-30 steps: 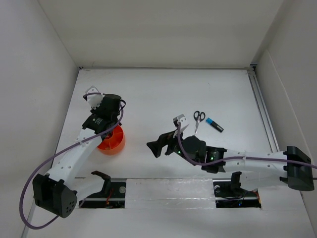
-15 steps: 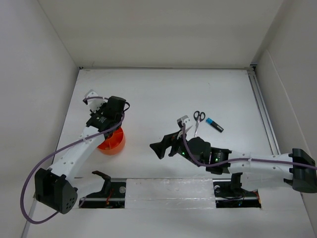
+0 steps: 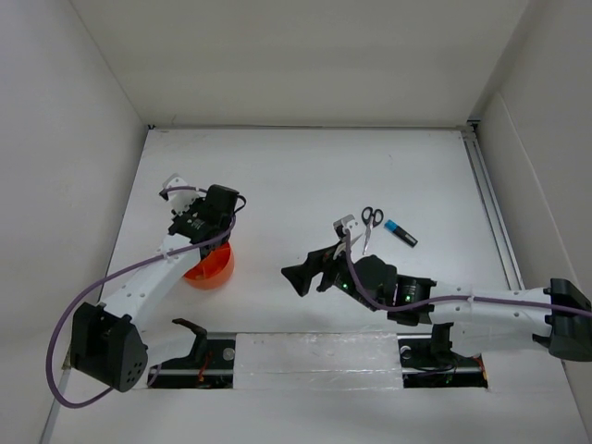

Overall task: Sort the stationery into containers
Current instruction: Place the pen in the storage box.

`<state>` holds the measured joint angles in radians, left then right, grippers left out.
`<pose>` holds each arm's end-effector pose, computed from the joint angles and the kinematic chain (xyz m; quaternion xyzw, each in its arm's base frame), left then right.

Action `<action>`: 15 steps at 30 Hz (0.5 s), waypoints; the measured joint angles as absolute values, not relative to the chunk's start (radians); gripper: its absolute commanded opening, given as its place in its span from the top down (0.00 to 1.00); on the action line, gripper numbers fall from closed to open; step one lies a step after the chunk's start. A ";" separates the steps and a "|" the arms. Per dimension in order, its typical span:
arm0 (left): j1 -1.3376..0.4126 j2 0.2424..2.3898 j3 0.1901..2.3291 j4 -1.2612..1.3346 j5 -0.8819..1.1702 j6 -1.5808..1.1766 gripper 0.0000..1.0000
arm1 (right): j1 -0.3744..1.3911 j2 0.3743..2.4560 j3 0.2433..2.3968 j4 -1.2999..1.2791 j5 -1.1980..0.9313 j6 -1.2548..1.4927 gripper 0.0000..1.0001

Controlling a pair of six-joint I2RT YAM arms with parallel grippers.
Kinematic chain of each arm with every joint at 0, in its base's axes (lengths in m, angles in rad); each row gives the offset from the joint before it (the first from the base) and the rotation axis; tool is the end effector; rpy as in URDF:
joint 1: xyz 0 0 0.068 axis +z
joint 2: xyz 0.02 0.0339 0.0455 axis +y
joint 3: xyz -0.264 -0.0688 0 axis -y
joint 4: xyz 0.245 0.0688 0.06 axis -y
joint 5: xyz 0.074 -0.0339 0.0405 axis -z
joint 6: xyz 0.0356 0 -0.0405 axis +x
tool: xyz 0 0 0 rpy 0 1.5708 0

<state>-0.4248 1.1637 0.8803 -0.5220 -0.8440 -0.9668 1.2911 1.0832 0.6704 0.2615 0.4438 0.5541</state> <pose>0.2252 -0.0727 0.2746 -0.3739 0.7744 0.0733 0.5050 0.0836 0.2358 0.2874 -0.1327 0.7419 0.4059 0.5169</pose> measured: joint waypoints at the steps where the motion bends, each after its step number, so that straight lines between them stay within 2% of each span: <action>1: -0.425 1.164 0.877 -0.515 -0.845 -0.966 1.00 | 1.291 1.081 0.670 0.261 0.444 0.554 0.00; 15: -0.425 1.147 0.857 -0.487 -0.819 -0.966 1.00 | 1.291 1.080 0.670 0.254 0.444 0.555 0.00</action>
